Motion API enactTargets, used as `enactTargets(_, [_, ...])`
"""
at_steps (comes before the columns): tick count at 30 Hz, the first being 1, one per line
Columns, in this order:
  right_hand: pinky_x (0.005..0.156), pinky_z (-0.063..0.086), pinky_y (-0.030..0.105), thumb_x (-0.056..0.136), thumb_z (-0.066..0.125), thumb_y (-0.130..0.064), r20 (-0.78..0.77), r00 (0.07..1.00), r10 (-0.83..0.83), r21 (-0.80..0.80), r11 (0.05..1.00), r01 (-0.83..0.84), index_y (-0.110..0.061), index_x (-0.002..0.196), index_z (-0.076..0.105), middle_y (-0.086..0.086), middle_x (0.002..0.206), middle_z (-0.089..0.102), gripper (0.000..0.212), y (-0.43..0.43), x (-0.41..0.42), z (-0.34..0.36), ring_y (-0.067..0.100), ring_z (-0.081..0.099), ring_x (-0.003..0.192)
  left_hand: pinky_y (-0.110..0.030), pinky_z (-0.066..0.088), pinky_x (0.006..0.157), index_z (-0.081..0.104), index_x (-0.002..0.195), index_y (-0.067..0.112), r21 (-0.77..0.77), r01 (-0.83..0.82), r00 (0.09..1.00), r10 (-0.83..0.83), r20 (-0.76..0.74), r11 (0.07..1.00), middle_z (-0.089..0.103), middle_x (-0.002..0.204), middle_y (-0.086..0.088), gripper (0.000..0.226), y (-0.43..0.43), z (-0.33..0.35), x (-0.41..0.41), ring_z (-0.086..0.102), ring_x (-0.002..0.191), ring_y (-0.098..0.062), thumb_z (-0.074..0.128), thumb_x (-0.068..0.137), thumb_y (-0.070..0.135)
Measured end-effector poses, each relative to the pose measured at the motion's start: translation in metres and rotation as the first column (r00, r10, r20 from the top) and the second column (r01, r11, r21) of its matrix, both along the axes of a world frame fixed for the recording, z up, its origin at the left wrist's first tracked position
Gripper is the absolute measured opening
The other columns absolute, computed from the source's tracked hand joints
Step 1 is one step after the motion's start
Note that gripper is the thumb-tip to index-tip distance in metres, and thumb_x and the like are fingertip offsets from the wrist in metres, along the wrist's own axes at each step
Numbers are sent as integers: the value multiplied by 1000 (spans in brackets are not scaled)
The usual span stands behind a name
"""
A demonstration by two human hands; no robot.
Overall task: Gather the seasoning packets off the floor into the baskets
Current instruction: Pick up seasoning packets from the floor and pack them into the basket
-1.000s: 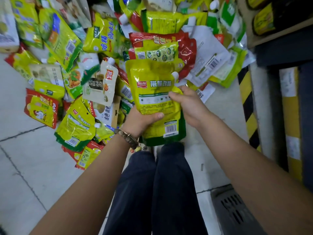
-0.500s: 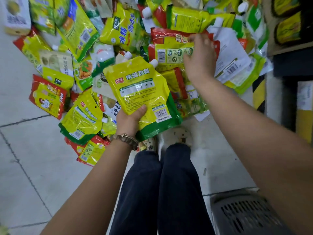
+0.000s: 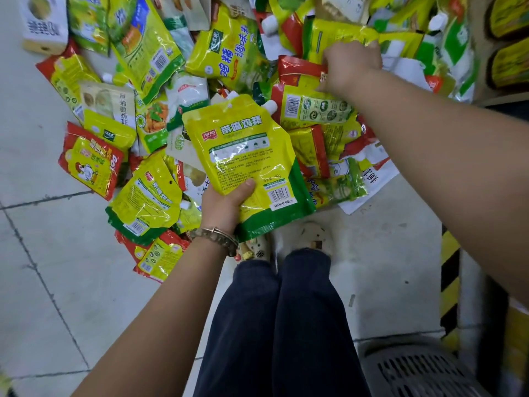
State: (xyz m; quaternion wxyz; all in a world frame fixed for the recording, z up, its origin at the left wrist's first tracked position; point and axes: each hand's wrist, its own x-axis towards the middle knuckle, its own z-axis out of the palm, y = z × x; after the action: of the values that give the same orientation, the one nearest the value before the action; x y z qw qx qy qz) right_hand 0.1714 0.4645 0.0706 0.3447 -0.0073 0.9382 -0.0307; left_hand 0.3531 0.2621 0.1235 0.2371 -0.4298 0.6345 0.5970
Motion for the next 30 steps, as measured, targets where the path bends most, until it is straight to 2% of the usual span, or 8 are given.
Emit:
enactTargets(2, [88, 39, 42, 86, 68, -35, 9, 1000, -11, -93, 996, 11, -5, 111, 61, 19, 114, 61, 40, 5, 1, 4, 37, 52, 112, -38, 52, 86, 60, 92, 24, 4, 5, 1000, -5, -16, 1000, 66, 93, 3, 26, 1, 1, -3, 66, 88, -21, 66, 81, 1])
enactTargets(6, [67, 30, 30, 92, 59, -24, -8, 977, -211, -355, 914, 194, -9, 98, 50, 4, 79, 48, 18, 23, 20, 10, 25, 48, 86, -47, 49, 94, 61, 96, 22, 1, 20, 1000, -20, -9, 1000, 66, 106, -9, 27, 0, 4, -7, 64, 101, -29, 68, 80, 2])
enactTargets(11, [65, 41, 11, 88, 58, -9, 51, 638, -768, -742, 399, 540, -19, 115, 51, -7, 95, 55, 29, 65, 51, 45, -8, 47, 72, -51, 48, 94, 62, 92, 24, 4, 86, 996, -86, -5, 996, 67, 106, -10, 24, 3, 28, -12, 64, 100, -32, 67, 81, 3])
enactTargets(15, [86, 52, 34, 78, 57, -7, 96, 348, -932, -861, 98, 499, -23, 105, 57, 3, 98, 69, 31, 95, 93, 89, 5, 60, 86, -46, 50, 92, 61, 98, 17, -7, 200, 980, -200, -17, 980, 67, 108, -11, 22, 9, 62, -19, 66, 94, -27, 68, 81, 5])
enactTargets(18, [88, 52, 31, 77, 56, -6, 158, 147, -976, -881, -72, 468, -21, 100, 59, -14, 87, 72, 28, 107, 134, 125, 7, 64, 87, -43, 51, 91, 62, 96, 19, 32, 310, 948, -307, -81, 950, 68, 101, -4, 23, 16, 97, -23, 66, 93, -25, 66, 82, 2])
enactTargets(23, [91, 50, 53, 78, 60, -14, 229, -78, -970, -828, -237, 509, -22, 97, 65, 8, 103, 70, 22, 108, 238, 187, 25, 65, 96, -37, 52, 86, 61, 102, 16, 94, 513, 857, -503, -113, 853, 71, 93, 5, 24, 38, 164, -15, 68, 88, -15, 67, 82, 4])
enactTargets(27, [94, 48, 55, 82, 57, -12, 306, -207, -929, -796, -369, 480, -26, 93, 65, -4, 93, 69, 20, 92, 333, 241, 18, 63, 91, -36, 52, 85, 61, 95, 20, 106, 658, 753, -647, -118, 746, 72, 86, 11, 19, 66, 214, 12, 67, 85, -13, 66, 84, 6])
enactTargets(30, [90, 51, 45, 88, 57, -9, 298, -380, -875, -788, -451, 419, -25, 90, 63, -14, 79, 69, 17, 90, 411, 266, 10, 63, 81, -46, 49, 94, 59, 111, 10, 129, 729, 684, -720, -116, 672, 69, 105, -4, 34, 97, 232, 47, 65, 98, -24, 70, 80, 7])
